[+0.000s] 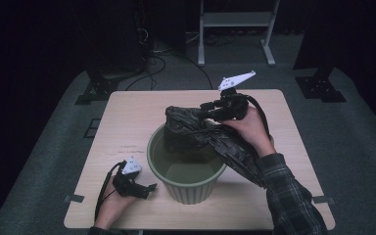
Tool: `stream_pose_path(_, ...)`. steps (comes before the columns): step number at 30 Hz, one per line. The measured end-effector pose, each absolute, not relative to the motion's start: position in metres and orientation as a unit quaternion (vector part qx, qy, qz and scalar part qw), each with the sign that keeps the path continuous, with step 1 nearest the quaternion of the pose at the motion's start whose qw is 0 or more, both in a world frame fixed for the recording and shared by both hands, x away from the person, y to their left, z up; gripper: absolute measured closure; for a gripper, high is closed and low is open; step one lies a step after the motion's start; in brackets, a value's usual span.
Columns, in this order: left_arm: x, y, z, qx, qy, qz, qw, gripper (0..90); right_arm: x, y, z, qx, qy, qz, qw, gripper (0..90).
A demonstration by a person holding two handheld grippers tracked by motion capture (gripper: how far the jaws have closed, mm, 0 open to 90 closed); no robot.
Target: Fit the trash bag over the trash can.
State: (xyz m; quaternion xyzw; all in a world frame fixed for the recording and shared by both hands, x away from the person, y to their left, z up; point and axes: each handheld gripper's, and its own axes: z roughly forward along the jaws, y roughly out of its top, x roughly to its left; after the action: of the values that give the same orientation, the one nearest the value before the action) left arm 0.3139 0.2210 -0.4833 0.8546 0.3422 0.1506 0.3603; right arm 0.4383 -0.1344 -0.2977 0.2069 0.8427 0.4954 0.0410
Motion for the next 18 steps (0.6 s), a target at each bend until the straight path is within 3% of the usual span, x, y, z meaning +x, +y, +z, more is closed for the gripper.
stream_pose_path(1,0.314,0.221,-0.483,0.855,0.342,0.151,0.36,1.5,0.44,-0.131,-0.301,0.205,0.849,0.486,0.042,69.7)
stream_pose_path(2,0.314,0.221,-0.483,0.855,0.342,0.151,0.36,1.5,0.44,-0.131,-0.301,0.205,0.849,0.486,0.042,69.7)
stream_pose_path(4,0.314,0.221,-0.483,0.855,0.342,0.151,0.36,1.5,0.436,-0.131,-0.301,0.196,0.847,0.492,0.04,83.9)
stream_pose_path(7,0.314,0.221,-0.483,0.855,0.342,0.151,0.36,1.5,0.433,-0.132,-0.299,0.19,0.848,0.493,0.044,89.0)
stream_pose_path(14,0.314,0.221,-0.483,0.855,0.342,0.151,0.36,1.5,0.414,-0.131,-0.299,0.159,0.857,0.489,0.012,90.0)
stream_pose_path(16,0.314,0.221,-0.483,0.855,0.342,0.151,0.36,1.5,0.406,-0.13,-0.3,0.15,0.867,0.474,0.026,89.8)
stream_pose_path(18,0.314,0.221,-0.483,0.855,0.342,0.151,0.36,1.5,0.401,-0.13,-0.301,0.144,0.872,0.467,0.019,81.1)
